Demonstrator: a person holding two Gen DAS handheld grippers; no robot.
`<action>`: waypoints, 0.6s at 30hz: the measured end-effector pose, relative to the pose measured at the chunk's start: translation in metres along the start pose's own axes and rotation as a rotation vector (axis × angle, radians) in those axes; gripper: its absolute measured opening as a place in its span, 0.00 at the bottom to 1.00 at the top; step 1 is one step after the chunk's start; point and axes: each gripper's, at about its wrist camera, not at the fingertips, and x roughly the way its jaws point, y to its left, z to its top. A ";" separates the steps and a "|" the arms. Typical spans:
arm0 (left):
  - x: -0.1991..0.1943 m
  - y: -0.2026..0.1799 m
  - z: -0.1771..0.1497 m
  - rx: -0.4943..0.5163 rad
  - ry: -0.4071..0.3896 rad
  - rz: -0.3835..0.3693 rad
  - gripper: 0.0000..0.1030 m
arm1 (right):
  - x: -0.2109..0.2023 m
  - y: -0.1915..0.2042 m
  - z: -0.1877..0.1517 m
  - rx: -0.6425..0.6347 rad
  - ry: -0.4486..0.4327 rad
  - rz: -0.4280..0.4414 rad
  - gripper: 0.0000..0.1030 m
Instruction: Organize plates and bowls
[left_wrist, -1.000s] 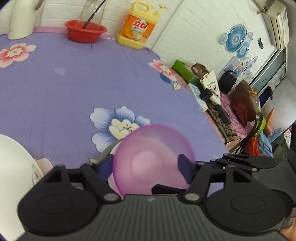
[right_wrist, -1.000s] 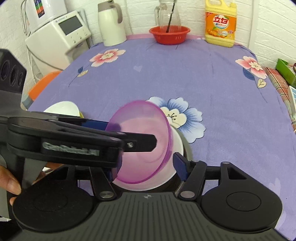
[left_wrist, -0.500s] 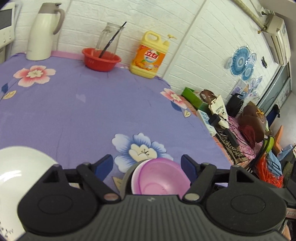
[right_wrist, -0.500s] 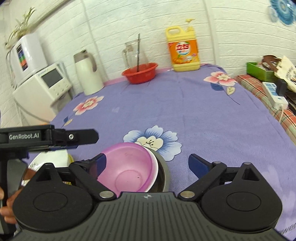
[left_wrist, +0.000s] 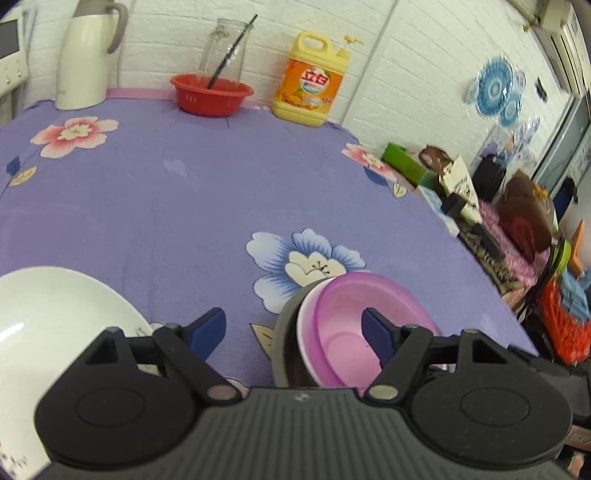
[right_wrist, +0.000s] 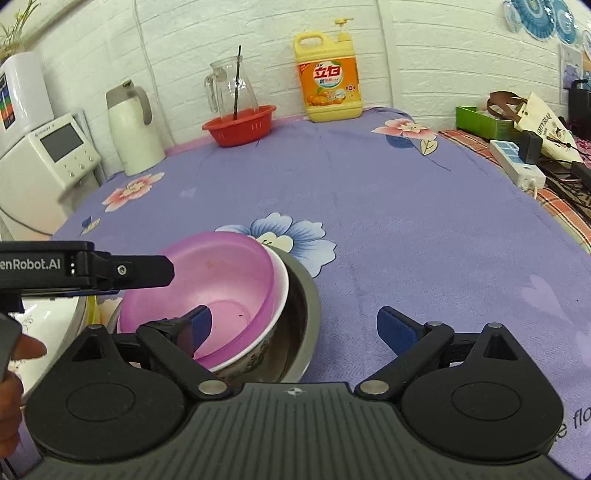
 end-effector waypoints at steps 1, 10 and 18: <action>0.003 0.001 0.003 0.027 0.023 0.003 0.72 | 0.001 0.001 -0.001 -0.001 0.004 0.000 1.00; 0.030 0.000 0.017 0.120 0.150 -0.060 0.72 | 0.016 0.006 -0.001 -0.005 0.077 0.011 1.00; 0.045 -0.001 0.020 0.180 0.161 -0.029 0.72 | 0.016 0.007 0.002 0.015 0.106 0.014 1.00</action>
